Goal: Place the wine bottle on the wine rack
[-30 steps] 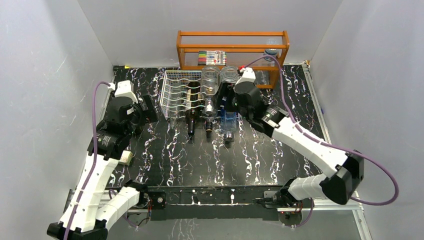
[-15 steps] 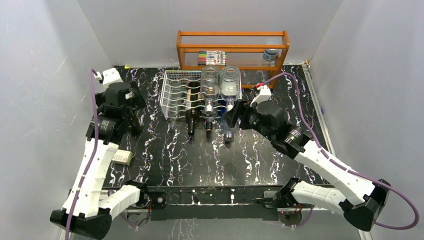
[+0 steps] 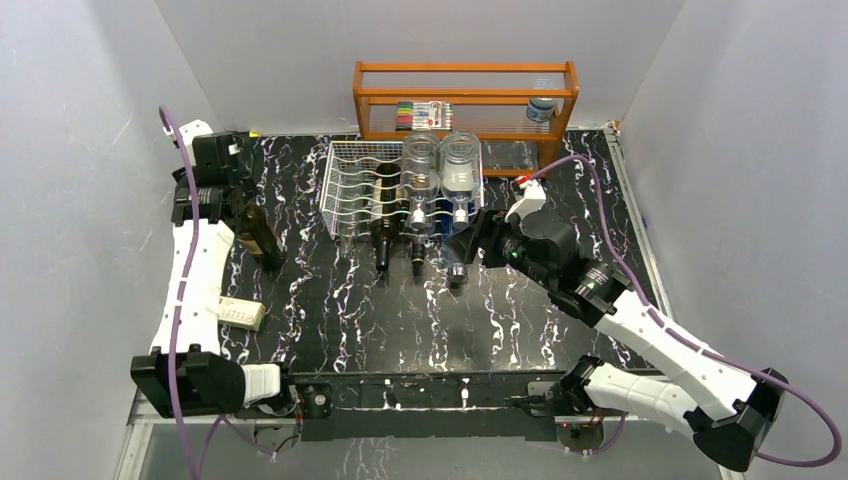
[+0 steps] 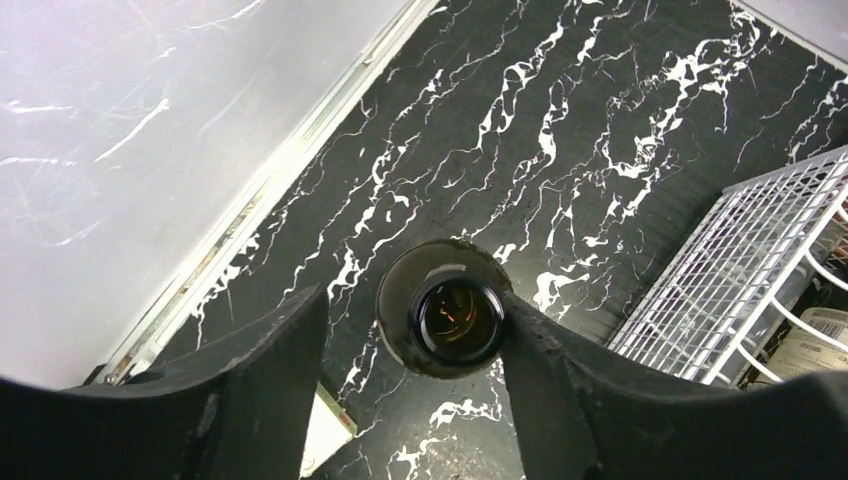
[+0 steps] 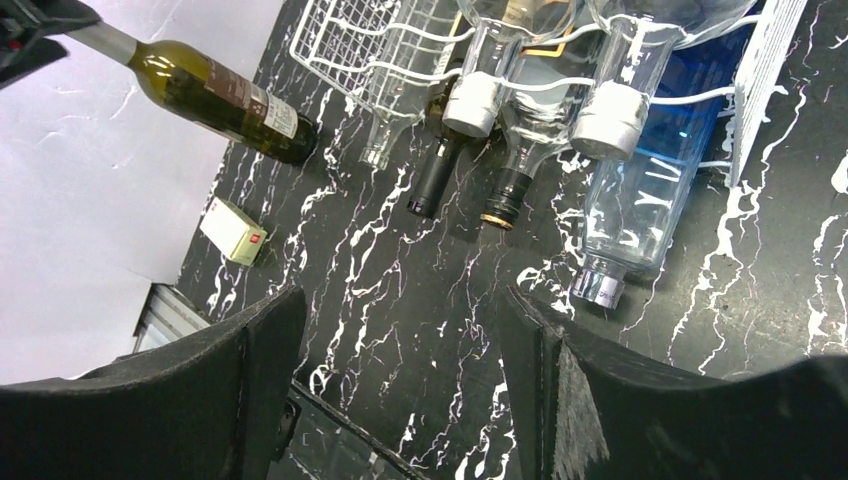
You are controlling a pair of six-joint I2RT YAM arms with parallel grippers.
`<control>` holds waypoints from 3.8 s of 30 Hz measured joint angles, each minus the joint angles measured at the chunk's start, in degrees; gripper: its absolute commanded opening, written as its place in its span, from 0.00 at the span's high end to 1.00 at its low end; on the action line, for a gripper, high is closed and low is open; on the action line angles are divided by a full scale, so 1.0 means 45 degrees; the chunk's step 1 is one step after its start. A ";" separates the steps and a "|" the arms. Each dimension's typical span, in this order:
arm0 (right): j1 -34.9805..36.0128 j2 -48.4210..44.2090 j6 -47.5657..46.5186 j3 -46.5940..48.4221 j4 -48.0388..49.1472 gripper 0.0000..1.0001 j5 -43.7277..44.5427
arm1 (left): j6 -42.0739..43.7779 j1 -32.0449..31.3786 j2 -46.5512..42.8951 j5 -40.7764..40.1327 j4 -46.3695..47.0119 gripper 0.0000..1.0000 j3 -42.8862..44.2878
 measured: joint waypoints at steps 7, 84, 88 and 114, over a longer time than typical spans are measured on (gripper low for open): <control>0.0000 -0.0481 0.0102 -0.0019 0.0000 0.20 0.0019 | 0.0350 0.0223 0.0559 0.0899 0.0306 0.67 0.0000; 0.0015 0.1010 -0.3847 0.0549 0.0068 0.21 -0.5328 | 0.3288 -0.8257 -0.3755 0.9748 -0.0379 0.12 -0.0340; 0.0491 0.1836 -0.4163 0.1326 0.0272 0.24 -0.5576 | 0.2676 -0.8276 -0.4745 0.8009 0.0544 0.12 -0.0364; 0.4464 0.7213 -0.5158 0.4974 0.1817 0.89 0.0447 | 0.2011 -0.8286 -0.7072 0.1273 0.1792 0.02 -0.2220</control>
